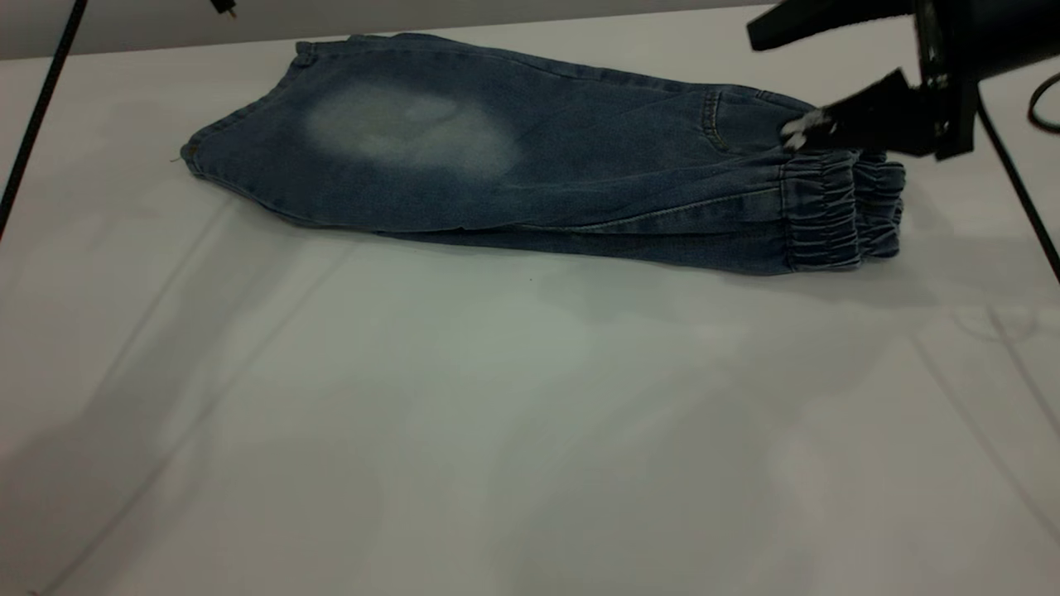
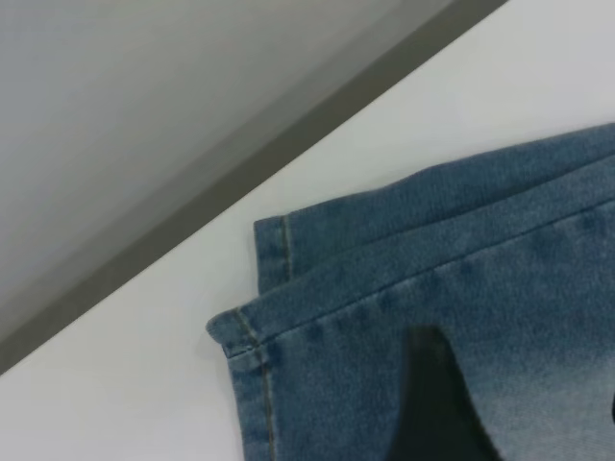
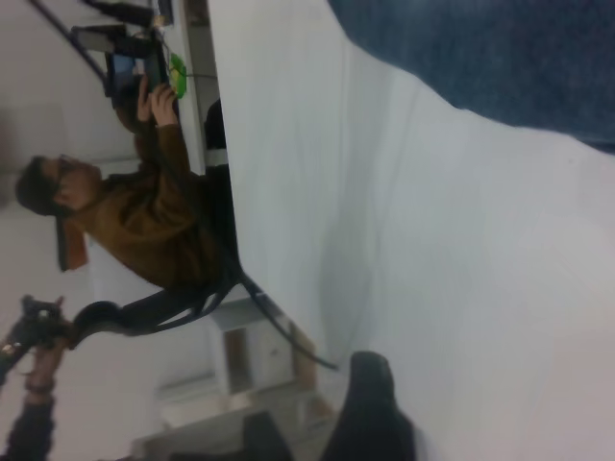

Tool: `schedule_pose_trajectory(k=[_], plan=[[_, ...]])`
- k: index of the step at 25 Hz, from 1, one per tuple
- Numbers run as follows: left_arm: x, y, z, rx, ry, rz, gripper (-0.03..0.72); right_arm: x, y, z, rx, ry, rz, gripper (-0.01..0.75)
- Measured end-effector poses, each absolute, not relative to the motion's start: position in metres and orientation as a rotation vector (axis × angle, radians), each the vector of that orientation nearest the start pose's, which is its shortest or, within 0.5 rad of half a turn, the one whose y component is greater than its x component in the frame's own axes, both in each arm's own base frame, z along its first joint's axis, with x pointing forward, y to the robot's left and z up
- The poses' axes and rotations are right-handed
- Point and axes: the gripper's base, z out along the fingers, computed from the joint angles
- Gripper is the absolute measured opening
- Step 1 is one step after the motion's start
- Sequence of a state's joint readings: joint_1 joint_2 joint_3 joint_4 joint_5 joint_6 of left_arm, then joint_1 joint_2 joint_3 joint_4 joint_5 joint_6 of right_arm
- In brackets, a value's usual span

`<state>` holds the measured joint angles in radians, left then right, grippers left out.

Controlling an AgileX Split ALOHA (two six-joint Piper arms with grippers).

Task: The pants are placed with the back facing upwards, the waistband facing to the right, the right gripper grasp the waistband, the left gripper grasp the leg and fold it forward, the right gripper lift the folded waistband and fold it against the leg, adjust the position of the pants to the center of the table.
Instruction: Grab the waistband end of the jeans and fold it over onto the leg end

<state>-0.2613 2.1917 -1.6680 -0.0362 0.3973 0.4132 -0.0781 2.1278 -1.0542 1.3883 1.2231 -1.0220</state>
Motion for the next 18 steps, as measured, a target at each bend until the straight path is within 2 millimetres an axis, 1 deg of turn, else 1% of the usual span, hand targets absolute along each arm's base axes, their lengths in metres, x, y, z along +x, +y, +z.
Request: schedule_pose_trajectory(k=[3, 8, 11, 13, 18], plan=[[0.476, -0.129, 0.177, 0.764, 2.278, 0.04, 0.4, 0.351, 0.055, 0.108, 0.046, 2.523, 1.595, 0.536], [0.477, -0.129, 0.177, 0.764, 2.275, 0.04, 0.4, 0.35, 0.056, 0.106, 0.045, 2.523, 1.615, 0.609], [0.477, -0.129, 0.177, 0.765, 2.274, 0.041, 0.4, 0.349, 0.055, 0.096, 0.143, 2.571, 1.623, 0.624], [0.477, -0.129, 0.177, 0.765, 2.274, 0.041, 0.4, 0.347, 0.054, 0.088, 0.216, 2.643, 1.622, 0.624], [0.477, -0.129, 0.177, 0.764, 2.276, 0.04, 0.4, 0.339, 0.048, 0.064, 0.38, 2.852, 1.489, 0.62]])
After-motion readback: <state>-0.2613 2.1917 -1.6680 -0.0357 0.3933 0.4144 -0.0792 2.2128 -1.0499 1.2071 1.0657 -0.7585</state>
